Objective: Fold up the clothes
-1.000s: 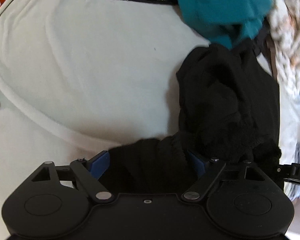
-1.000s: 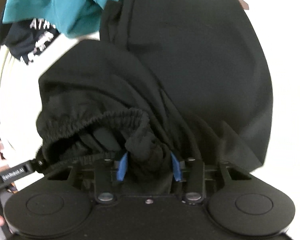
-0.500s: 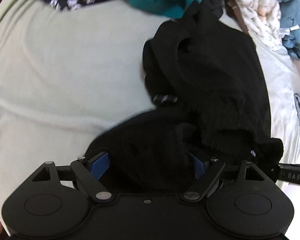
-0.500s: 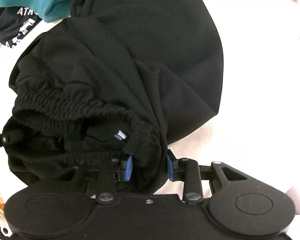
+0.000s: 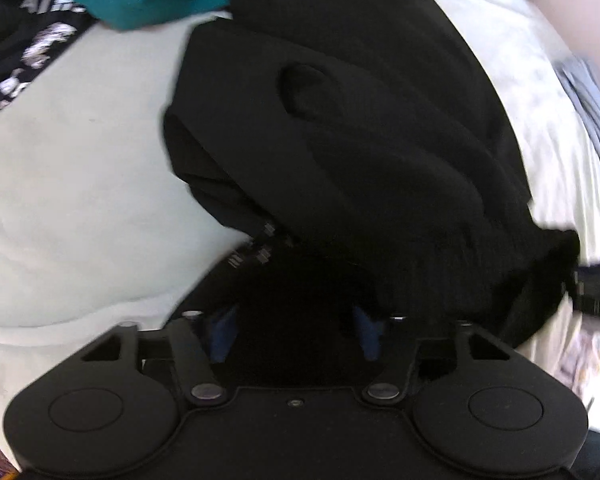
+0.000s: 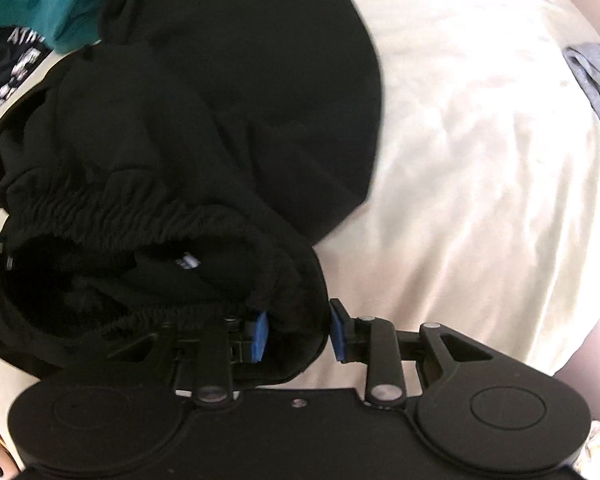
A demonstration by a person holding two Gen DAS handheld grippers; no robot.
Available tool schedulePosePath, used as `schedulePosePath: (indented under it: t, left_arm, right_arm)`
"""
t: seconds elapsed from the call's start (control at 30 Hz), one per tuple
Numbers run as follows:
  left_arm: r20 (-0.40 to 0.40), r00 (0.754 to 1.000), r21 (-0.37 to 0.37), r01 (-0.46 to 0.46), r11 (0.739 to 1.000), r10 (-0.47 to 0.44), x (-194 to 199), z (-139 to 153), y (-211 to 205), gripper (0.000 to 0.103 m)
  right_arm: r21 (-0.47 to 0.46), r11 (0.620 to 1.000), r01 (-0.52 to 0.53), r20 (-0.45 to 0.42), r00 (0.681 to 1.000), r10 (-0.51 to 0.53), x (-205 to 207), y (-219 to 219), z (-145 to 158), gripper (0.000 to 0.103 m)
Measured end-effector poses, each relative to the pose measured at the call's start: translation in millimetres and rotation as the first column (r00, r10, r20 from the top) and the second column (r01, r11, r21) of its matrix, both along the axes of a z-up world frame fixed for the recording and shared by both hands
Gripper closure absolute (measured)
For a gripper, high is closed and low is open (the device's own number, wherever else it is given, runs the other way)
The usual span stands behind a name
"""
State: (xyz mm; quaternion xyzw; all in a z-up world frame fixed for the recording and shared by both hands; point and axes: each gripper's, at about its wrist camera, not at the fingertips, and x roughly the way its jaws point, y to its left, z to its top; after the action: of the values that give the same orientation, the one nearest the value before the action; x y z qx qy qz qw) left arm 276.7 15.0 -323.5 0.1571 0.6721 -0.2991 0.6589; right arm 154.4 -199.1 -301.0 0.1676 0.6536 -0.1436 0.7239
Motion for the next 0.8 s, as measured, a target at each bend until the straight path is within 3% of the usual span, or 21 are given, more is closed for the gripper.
schedulePosePath:
  t: [0.13,0.27,0.47,0.67,0.8]
  left_arm:
    - [-0.031,0.998,-0.023,-0.059,0.998,0.058,-17,2,7,0.080]
    - [-0.051,0.990,-0.058,-0.138,0.989,0.135,-34,5,11,0.082]
    - [-0.068,0.983,-0.075,-0.178,0.981,0.173,-49,5,6,0.080]
    - [0.041,0.990,-0.043,-0.134,0.990,0.135,-48,7,-12,0.069]
    - [0.080,0.992,-0.008,-0.094,0.996,0.094,-50,2,-30,0.068]
  right_arm:
    - [0.024,1.000,-0.009,0.015,1.000,0.009,3,-14,3,0.078]
    - [0.025,0.999,-0.030,0.028,0.999,0.029,8,-26,7,0.079]
    - [0.040,0.997,-0.071,0.034,0.997,0.070,17,-42,6,0.079]
    - [0.067,0.985,-0.158,0.061,0.986,0.154,26,-43,3,0.079]
    - [0.101,0.976,-0.193,0.086,0.979,0.185,24,-42,-3,0.078]
